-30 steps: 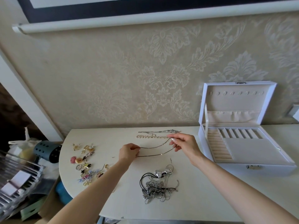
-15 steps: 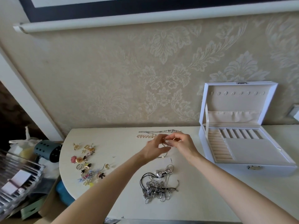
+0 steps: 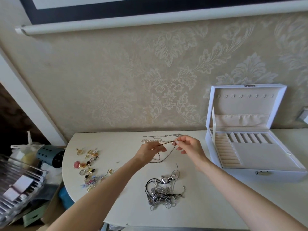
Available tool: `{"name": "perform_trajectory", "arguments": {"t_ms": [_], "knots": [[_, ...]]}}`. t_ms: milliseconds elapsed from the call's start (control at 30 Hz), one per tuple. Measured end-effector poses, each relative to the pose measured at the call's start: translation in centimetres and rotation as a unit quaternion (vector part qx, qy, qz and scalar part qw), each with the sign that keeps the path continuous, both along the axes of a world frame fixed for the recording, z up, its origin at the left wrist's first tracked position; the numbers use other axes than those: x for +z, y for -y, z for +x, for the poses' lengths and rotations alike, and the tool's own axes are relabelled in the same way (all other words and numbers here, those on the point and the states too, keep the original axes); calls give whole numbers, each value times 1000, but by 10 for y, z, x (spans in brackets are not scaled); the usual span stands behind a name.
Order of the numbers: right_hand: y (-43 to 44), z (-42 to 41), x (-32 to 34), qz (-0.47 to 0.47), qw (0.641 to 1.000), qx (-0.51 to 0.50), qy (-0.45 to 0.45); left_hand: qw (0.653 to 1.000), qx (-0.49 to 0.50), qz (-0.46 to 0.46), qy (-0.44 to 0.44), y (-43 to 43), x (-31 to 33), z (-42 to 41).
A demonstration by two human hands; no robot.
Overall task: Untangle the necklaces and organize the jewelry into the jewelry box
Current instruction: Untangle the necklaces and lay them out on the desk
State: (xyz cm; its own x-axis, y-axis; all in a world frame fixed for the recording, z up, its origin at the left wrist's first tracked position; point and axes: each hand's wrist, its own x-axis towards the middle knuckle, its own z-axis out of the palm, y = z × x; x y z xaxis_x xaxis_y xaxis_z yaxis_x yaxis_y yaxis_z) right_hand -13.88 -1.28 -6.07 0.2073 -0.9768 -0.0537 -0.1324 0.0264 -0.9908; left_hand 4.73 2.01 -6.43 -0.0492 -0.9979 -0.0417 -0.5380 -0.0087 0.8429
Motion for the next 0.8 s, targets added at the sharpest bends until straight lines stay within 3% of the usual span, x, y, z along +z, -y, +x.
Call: {"name": "perform_trajectory", "arguments": {"t_ms": [133, 267, 367, 467, 533, 667, 800], "knots": [[-2, -4, 0, 9, 1000, 15, 16, 983, 125, -53, 120, 4, -16, 19], [-1, -7, -4, 18, 1000, -5, 15, 934, 267, 32, 236, -4, -22, 38], [0, -9, -9, 25, 999, -24, 0, 947, 232, 72, 209, -11, -28, 53], [0, -11, -16, 32, 998, -42, -44, 974, 113, 58, 185, -16, -33, 60], [1, -12, -20, 34, 995, -56, -71, 971, 66, 42, 227, -18, -36, 59], [0, -11, -26, 33, 993, -42, -110, 954, 64, -3, 292, -18, -44, 57], [0, -12, -31, 22, 986, -31, -164, 950, 58, -53, 303, -17, -43, 52]]}}
